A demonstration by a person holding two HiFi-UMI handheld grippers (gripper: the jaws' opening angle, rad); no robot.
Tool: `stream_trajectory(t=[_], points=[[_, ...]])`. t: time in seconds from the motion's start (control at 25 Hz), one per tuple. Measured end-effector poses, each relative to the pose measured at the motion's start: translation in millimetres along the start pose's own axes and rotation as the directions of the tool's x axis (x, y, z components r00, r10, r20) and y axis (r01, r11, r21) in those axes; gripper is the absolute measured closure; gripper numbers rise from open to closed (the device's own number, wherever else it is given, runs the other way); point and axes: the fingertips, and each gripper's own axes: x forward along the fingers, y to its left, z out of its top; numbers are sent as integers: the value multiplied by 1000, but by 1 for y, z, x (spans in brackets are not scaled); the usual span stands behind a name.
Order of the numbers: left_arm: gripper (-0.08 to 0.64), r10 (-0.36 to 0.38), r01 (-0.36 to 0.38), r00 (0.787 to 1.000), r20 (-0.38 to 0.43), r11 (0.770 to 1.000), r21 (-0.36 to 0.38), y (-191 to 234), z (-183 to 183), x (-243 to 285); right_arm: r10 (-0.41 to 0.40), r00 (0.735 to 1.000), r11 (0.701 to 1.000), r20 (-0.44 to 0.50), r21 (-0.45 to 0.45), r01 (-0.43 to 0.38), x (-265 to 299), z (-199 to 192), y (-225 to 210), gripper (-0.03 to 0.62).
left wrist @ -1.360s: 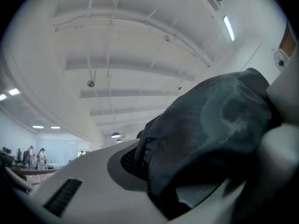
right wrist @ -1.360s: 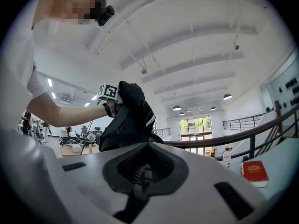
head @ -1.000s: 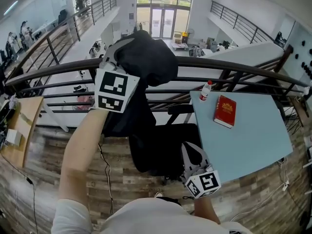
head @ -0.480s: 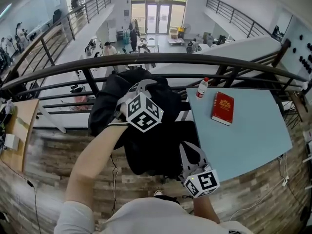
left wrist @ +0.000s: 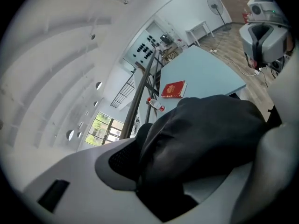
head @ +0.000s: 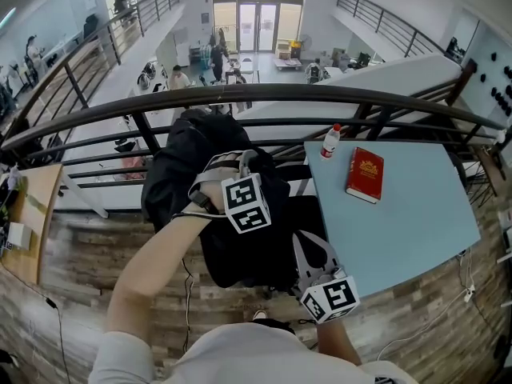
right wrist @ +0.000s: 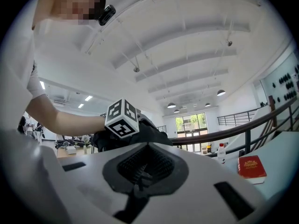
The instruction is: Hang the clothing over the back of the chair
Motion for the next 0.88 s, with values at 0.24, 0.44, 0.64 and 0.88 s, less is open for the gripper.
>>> stream_trajectory(t=[0.24, 0.44, 0.64, 0.88], points=[[308, 18, -18, 1000, 7, 1000, 11, 3, 1, -4, 14, 1000, 1000, 4, -6, -14, 5, 2, -3, 575], [293, 8, -7, 1000, 20, 998, -55, 6, -2, -8, 23, 1000, 1000, 3, -2, -23, 7, 1, -1, 575], [293, -8, 10, 1000, 18, 996, -90, 4, -6, -7, 31, 999, 1000, 9, 0, -31, 7, 1, -2, 575], [293, 2, 0, 1000, 14, 994, -106, 3, -7, -6, 34, 999, 999, 18, 12, -34, 8, -1, -7, 575]])
